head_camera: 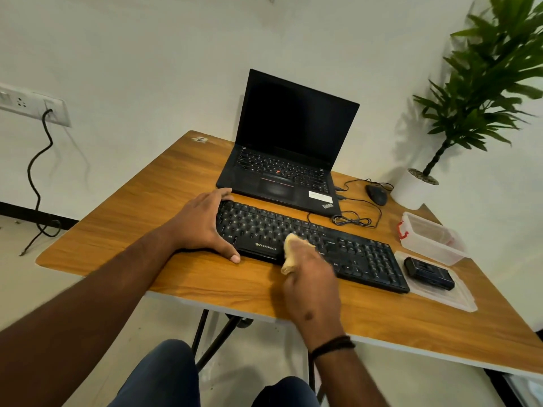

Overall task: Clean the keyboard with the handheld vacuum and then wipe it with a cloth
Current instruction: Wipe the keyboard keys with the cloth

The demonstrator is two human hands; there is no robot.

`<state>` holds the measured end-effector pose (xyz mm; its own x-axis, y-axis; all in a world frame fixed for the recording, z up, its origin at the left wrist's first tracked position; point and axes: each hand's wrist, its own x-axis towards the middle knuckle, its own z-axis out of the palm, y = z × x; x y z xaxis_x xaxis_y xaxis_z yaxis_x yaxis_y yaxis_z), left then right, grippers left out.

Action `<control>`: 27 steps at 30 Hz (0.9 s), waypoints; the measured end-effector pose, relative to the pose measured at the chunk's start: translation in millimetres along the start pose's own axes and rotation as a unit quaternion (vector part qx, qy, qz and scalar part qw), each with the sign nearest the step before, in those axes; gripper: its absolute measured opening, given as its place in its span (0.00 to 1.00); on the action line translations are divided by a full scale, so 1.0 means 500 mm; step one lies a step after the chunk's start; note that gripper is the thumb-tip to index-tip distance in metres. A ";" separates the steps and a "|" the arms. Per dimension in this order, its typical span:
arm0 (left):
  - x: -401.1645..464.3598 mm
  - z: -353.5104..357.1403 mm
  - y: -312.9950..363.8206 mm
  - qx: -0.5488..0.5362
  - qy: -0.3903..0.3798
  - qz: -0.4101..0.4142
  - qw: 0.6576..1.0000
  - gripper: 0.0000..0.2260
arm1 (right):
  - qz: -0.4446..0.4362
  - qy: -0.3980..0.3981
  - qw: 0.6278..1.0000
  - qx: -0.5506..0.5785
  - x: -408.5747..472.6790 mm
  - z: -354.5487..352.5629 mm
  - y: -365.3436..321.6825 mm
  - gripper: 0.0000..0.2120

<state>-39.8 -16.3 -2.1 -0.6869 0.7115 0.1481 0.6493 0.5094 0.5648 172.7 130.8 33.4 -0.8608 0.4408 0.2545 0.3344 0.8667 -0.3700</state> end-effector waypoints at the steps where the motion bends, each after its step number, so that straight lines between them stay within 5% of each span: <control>1: -0.001 -0.002 0.007 0.010 -0.010 0.001 1.000 0.68 | 0.016 0.034 0.999 0.011 0.021 -0.009 0.017 0.23; 7: 0.032 0.018 0.136 0.060 -0.034 0.066 0.995 0.66 | 0.091 0.089 0.989 -0.070 0.181 -0.046 0.110 0.18; 11: 0.094 0.064 0.194 0.086 -0.105 0.076 0.988 0.69 | 0.079 -0.019 0.994 -0.069 0.208 -0.012 0.092 0.13; 17: 0.118 0.087 0.190 0.064 -0.108 0.048 0.991 0.62 | -0.038 -0.099 0.992 -0.062 0.119 -0.006 0.066 0.25; 20: 0.123 0.082 0.199 0.077 -0.122 0.045 0.988 0.62 | -0.064 -0.134 0.988 -0.050 0.094 -0.048 0.081 0.23; 27: 0.148 0.072 0.234 0.176 -0.196 0.019 0.964 0.59 | 0.101 0.036 0.993 -0.051 0.175 -0.060 0.130 0.17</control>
<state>-2.6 113.3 45.8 -0.5293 0.8260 -0.1940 0.7895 0.5632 0.2440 130.9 232.7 58.5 -0.7445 0.6197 0.2484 0.5373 0.7770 -0.3282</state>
